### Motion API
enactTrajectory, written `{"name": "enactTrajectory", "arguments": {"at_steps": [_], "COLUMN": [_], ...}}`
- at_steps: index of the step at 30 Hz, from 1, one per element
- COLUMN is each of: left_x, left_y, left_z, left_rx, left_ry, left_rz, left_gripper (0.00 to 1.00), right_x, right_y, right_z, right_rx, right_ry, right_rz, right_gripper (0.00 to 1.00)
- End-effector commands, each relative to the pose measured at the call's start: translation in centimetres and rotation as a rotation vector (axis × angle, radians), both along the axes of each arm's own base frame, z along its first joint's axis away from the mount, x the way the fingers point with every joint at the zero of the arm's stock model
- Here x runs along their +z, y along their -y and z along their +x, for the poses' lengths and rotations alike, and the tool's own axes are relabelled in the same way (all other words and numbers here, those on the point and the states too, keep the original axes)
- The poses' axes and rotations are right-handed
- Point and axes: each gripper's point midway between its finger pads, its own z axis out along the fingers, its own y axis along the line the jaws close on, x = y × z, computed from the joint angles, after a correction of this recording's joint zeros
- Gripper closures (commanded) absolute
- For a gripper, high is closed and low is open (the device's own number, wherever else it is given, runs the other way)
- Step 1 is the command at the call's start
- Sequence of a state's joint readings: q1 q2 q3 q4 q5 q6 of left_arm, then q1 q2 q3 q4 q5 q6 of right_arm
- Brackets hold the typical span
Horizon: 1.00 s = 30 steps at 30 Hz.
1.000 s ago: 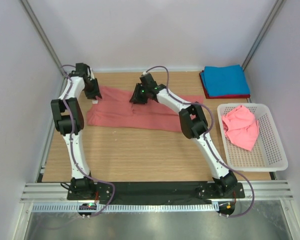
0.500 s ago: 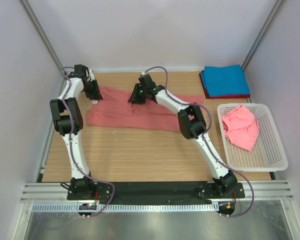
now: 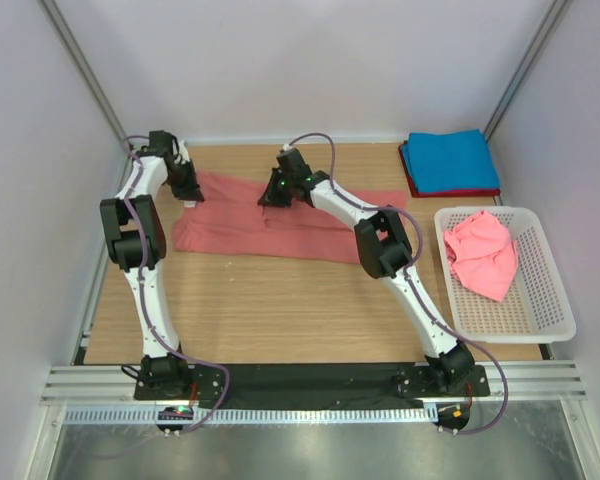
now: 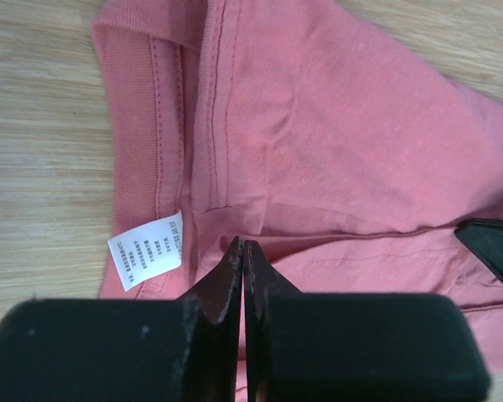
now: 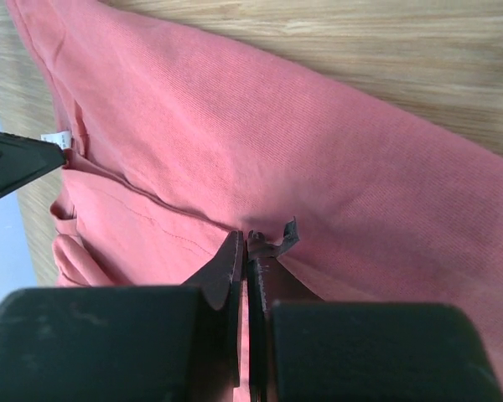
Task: Fold and stack the t-shirts
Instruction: Fold the tshirt
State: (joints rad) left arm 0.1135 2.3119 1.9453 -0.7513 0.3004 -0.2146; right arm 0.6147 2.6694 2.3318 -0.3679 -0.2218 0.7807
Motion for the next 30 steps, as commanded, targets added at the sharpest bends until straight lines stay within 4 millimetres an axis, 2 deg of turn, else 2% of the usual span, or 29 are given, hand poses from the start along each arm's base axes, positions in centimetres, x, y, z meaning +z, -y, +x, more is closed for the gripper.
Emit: {"name": "enactTrajectory", "arguments": {"at_steps": [1,4,9,14,16,18,20,21,26,30], "left_x": [3.6,4.7,5.6,5.8,5.9,4.9,4.4,3.4,2.1,2.2], "left_y": [0.4,0.2,0.6,-0.8,-1.0,-0.9,-0.9,-0.7,-0.8,-1.2], "left_z": [2.2,2.9,3.7,3.6,3.0,1.9,1.1,0.4,-0.1,-0.3], "left_rx": [0.006,0.021,0.026,0.074,0.069,0.049,0.037,0.025,-0.006,-0.008], "left_ry": [0.109,0.14,0.169,0.155,0.144,0.115,0.1,0.075,0.044,0.042], "left_rz": [-0.036,-0.03,-0.048,0.015,0.021,0.031,0.032,0.021,0.005,0.016], "left_gripper": [1.0,1.0,1.0,1.0,0.87,0.78,0.76,0.75,0.74,0.73], "right_x": [6.6,8.1,8.6,8.9,9.1,8.8,8.4,8.3,7.6,7.4], "right_y": [-0.8,-0.6,-0.3,0.0,0.2,0.2,0.2,0.2,0.1,0.2], "right_z": [1.7,2.3,2.6,2.7,2.8,2.7,2.6,2.5,2.2,2.2], "right_rx": [-0.008,-0.028,-0.045,-0.052,-0.058,-0.056,-0.051,-0.05,-0.045,-0.044], "right_ry": [0.164,0.201,0.222,0.232,0.244,0.232,0.22,0.213,0.191,0.186], "right_rz": [0.048,0.057,0.059,0.051,0.051,0.049,0.049,0.053,0.048,0.047], "right_gripper": [0.99,0.99,0.99,0.99,0.99,0.99,0.99,0.99,0.99,0.99]}}
